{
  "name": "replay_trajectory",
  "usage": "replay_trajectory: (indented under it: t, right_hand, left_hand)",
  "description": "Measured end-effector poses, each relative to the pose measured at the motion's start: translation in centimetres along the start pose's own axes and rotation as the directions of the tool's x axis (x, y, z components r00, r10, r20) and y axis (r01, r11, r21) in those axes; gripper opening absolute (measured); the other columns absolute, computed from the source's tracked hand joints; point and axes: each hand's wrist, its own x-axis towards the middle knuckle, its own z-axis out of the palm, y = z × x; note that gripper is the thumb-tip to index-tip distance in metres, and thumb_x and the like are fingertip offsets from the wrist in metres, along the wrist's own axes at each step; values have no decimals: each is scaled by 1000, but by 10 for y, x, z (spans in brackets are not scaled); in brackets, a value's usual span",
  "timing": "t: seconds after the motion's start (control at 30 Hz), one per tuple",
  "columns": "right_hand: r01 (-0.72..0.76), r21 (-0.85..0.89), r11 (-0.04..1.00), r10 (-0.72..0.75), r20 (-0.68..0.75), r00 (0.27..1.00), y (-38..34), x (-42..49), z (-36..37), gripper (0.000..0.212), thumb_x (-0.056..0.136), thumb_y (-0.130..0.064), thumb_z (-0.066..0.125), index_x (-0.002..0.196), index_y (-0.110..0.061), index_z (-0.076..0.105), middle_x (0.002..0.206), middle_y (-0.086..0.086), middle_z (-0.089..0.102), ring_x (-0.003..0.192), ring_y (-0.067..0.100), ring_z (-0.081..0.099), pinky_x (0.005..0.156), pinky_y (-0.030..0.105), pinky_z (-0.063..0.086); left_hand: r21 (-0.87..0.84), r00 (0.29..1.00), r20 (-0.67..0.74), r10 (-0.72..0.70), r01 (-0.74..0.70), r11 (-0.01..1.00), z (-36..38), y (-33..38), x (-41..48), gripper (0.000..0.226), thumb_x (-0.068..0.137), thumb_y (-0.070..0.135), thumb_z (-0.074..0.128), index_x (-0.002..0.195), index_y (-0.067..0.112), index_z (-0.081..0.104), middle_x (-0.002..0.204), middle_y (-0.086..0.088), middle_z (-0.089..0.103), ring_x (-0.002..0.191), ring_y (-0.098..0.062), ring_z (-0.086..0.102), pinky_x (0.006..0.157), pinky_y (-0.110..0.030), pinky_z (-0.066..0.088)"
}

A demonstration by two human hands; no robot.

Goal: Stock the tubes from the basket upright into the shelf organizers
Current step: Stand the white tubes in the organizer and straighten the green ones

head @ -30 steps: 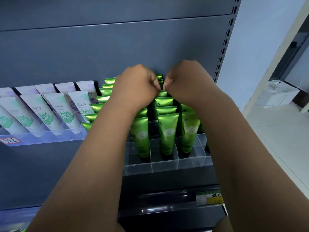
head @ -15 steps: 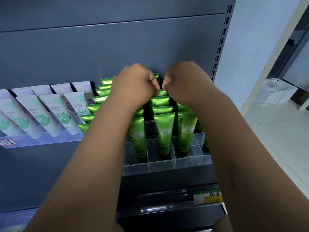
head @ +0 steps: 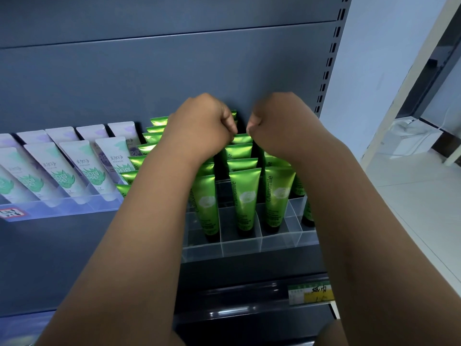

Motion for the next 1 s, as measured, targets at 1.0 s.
replay_trajectory:
  t: [1.0]
  right_hand:
    - [-49, 57, 997, 55, -99, 994, -12, 8, 7, 21, 84, -26, 55, 91, -23, 75, 93, -5, 72, 102, 24, 62, 88, 39, 54]
  left_hand:
    - [-70, 975, -190, -110, 99, 993, -4, -12, 6, 27, 77, 21, 67, 59, 41, 64, 79, 9, 72, 88, -24, 69, 83, -43, 58]
